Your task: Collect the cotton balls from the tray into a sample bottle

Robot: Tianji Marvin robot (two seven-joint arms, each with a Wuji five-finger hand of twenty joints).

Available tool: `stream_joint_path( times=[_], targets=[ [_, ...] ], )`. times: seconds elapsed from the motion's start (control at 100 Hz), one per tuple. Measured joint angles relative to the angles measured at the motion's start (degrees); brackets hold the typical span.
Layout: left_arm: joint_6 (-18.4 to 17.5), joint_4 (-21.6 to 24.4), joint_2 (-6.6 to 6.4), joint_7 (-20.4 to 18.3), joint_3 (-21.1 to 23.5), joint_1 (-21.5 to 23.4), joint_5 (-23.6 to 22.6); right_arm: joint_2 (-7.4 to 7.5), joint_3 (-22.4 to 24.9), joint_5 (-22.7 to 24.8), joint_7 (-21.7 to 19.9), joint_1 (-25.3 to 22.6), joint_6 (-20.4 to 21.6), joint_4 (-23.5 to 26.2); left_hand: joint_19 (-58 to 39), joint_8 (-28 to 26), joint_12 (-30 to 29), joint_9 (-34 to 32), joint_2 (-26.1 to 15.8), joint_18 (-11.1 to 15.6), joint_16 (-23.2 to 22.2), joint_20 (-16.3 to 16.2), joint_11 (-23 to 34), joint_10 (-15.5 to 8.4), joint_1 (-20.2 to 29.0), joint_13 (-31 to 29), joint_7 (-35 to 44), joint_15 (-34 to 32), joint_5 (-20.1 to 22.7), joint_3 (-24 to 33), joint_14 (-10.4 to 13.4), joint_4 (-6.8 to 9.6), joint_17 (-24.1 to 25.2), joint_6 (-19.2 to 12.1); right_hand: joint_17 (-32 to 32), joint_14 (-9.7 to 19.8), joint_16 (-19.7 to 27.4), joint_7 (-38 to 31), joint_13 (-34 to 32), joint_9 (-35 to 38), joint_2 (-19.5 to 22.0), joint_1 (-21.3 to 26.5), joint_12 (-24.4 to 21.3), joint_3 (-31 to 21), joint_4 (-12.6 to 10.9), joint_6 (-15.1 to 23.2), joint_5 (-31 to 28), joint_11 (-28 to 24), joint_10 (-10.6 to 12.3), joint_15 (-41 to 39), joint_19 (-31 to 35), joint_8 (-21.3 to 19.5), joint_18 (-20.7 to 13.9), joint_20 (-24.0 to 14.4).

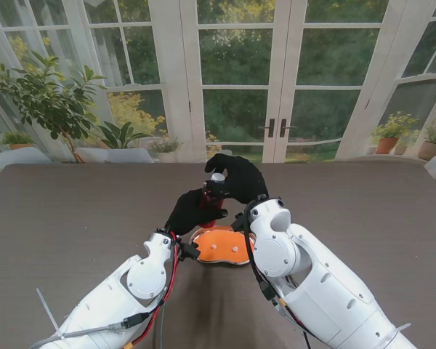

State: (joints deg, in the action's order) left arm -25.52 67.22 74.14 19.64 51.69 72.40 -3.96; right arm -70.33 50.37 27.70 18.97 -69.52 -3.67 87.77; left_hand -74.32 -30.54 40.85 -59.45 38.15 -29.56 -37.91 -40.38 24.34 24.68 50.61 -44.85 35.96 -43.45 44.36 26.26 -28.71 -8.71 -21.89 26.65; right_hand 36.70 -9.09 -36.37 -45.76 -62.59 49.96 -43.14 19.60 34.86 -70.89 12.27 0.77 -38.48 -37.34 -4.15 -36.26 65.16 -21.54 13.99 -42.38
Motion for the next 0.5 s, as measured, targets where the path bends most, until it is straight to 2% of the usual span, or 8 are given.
stream_joint_path(
  times=[0.07, 0.12, 0.2, 0.3, 0.44, 0.5],
  targets=[
    [-0.07, 0.15, 0.09, -0.02, 0.14, 0.28, 0.22, -0.11, 0.07, -0.02, 0.07, -0.08, 0.29, 0.01, 0.00, 0.00, 0.00, -0.02, -0.74, -0.05, 0.00, -0.02, -0.46, 0.02, 1.00, 0.00, 0.00, 0.04, 0.00, -2.59, -0.11, 0.04, 0.39, 0.00, -2.03, 0.86, 2.55, 2.50, 2.07, -2.11, 0.72, -3.03, -1.28, 1.81, -0.01, -0.04, 2.24, 1.79, -0.03, 4.57, -1.41, -0.41, 0.01, 0.46],
    [-0.10, 0.35, 0.17, -0.07, 0.31, 0.55, 0.56, -0.18, 0.24, -0.03, -0.06, -0.21, 0.32, 0.20, 0.00, 0.00, -0.23, -0.02, -0.74, -0.09, 0.00, -0.03, -0.66, 0.03, 1.15, 0.00, 0.00, 0.07, 0.00, -2.87, -0.14, 0.04, 0.46, 0.00, -3.41, 1.16, 3.49, 4.01, 3.59, -3.20, 2.97, -5.46, -1.80, 3.37, -0.01, -0.04, 2.85, 2.14, -0.06, 5.86, -2.24, -0.41, 0.04, 0.83],
    [-0.10, 0.73, 0.23, -0.08, 0.70, 1.03, 0.50, -0.17, 0.81, -0.13, -0.63, -0.57, 0.23, 0.98, 0.09, 0.00, -0.52, -0.02, -0.74, -0.09, 0.00, -0.03, -0.69, 0.03, 1.15, 0.01, 0.00, 0.63, 0.00, -3.03, -0.15, 0.04, 0.59, 0.00, -4.68, 1.16, 4.04, 5.33, 5.22, -4.23, 4.29, -7.02, -2.80, 5.76, -0.01, -0.05, 3.53, 3.41, -0.11, 7.05, -2.95, -0.42, 0.07, 0.85],
    [-0.10, 1.22, 0.17, -0.02, 1.34, 1.67, -0.45, 0.06, 1.66, 0.25, -2.23, -0.85, -0.31, 2.33, 0.24, 0.00, -0.54, -0.07, -0.74, -0.09, 0.00, -0.03, -1.40, 0.03, 1.17, 0.03, 0.00, 1.06, 0.00, -3.11, -0.15, 0.05, 0.94, 0.00, -4.94, 1.16, 4.55, 6.03, 5.96, -4.53, 6.04, -7.90, -2.87, 7.82, -0.01, -0.05, 3.53, 3.33, -0.12, 7.71, -2.98, -0.42, 0.09, 0.86],
    [-0.14, 2.18, -0.21, -0.18, 2.23, 2.71, -1.56, 1.02, 2.82, 3.40, -5.75, -0.84, -1.35, 4.00, 0.42, 0.00, -0.61, -0.13, -0.75, -0.10, 0.04, -0.03, -2.04, 0.03, 1.18, 0.03, 0.00, 1.49, 0.00, -3.49, -0.15, 0.05, 1.20, 0.00, -5.12, 1.16, 4.61, 6.06, 5.96, -4.90, 7.80, -8.64, -3.26, 10.59, -0.01, 0.07, 3.44, 3.62, -0.12, 7.50, -3.02, -0.43, 0.09, 0.86],
    [-0.16, 2.53, -0.43, -0.31, 2.56, 3.12, -1.87, 1.58, 3.52, 3.85, -7.58, -0.89, -1.64, 4.86, 0.80, 0.00, -0.82, -0.14, -0.76, -0.10, 0.06, -0.03, -2.17, 0.03, 1.18, 0.04, 0.00, 1.75, 0.00, -3.52, -0.15, 0.05, 1.21, 0.00, -4.84, 1.16, 4.60, 6.06, 5.96, -4.85, 8.29, -8.64, -1.92, 11.45, -0.01, 0.21, 3.23, 2.12, -0.13, 5.46, -2.17, -0.81, 0.09, 0.70]
  ],
)
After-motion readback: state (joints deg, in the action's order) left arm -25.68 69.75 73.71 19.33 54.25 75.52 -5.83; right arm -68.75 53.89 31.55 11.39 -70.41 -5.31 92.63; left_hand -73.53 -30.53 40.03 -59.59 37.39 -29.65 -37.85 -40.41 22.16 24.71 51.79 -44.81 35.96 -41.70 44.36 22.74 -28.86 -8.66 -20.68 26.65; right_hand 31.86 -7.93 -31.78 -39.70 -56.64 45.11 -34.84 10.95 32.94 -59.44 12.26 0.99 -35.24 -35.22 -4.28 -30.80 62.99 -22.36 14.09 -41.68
